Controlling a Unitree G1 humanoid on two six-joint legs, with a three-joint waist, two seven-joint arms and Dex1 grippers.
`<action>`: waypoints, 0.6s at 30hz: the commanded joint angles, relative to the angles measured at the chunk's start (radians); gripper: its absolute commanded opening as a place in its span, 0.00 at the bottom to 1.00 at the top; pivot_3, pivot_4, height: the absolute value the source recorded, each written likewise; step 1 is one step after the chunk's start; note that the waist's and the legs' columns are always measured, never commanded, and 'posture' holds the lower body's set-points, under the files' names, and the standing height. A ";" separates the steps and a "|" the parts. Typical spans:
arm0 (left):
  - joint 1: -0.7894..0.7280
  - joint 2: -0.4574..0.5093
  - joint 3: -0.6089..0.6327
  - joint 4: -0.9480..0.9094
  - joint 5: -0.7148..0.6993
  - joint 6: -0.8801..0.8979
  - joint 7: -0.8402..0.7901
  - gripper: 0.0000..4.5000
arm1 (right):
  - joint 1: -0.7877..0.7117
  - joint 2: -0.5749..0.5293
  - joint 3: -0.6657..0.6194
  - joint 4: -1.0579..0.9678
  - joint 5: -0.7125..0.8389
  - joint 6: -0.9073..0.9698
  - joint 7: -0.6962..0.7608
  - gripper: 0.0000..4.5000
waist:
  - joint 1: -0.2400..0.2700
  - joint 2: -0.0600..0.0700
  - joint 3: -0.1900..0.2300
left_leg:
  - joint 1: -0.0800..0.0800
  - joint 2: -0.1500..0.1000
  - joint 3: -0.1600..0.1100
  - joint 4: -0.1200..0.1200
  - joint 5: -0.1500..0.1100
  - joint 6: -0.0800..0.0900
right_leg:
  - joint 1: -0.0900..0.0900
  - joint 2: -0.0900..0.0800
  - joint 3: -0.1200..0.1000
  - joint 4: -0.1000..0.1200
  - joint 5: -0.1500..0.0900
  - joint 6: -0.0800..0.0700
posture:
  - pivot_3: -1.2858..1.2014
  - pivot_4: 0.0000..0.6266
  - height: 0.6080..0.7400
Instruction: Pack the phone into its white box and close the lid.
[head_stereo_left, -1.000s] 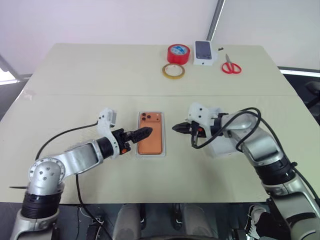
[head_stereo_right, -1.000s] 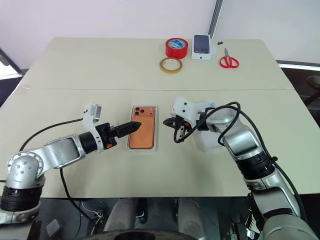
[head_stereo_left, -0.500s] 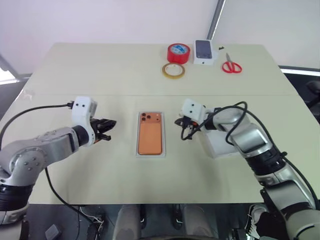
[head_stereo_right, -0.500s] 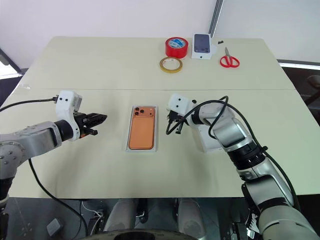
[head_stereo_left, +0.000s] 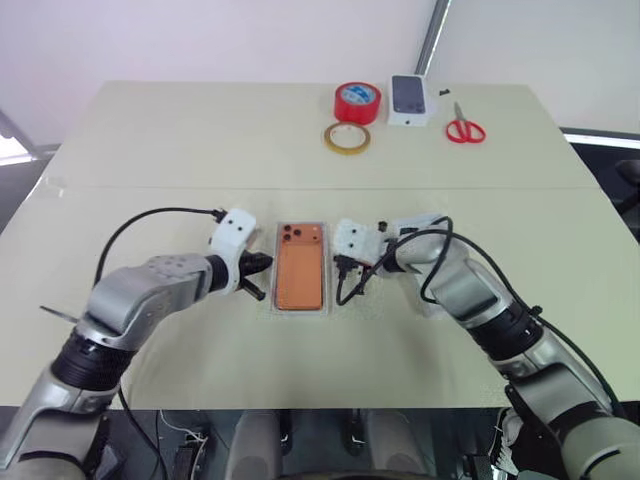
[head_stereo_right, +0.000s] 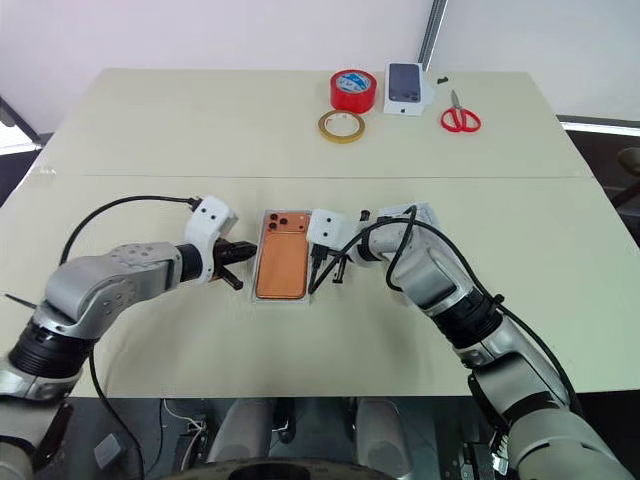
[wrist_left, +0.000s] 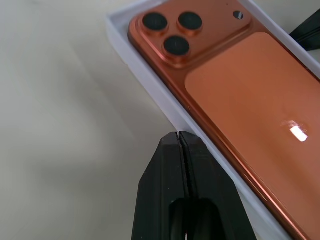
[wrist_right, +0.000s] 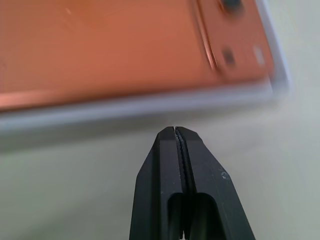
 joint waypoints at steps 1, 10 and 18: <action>-0.047 -0.068 -0.049 -0.046 0.014 0.039 -0.052 0.01 | 0.001 -0.021 -0.011 -0.095 0.010 0.007 0.034 0.00 | 0.002 0.000 0.000 | 0.000 0.000 -0.001 0.002 0.000 0.000 | 0.001 0.000 0.000 0.001 -0.001 -0.001 | 0.52 0.24 1.00; -0.171 -0.281 -0.170 0.022 0.102 0.097 -0.125 0.01 | 0.105 -0.181 -0.088 -0.242 0.044 0.081 0.106 0.00 | 0.041 0.000 0.000 | 0.000 -0.001 -0.003 0.007 -0.002 0.004 | 0.005 -0.001 0.000 0.001 -0.001 0.000 | 0.52 0.24 1.00; -0.268 -0.494 -0.240 0.198 0.205 0.070 -0.192 0.01 | 0.254 -0.348 -0.188 -0.283 0.044 0.100 0.123 0.00 | 0.052 0.000 0.000 | 0.000 -0.001 -0.005 0.017 -0.008 0.013 | 0.013 -0.003 -0.001 -0.003 -0.002 0.000 | 0.52 0.24 1.00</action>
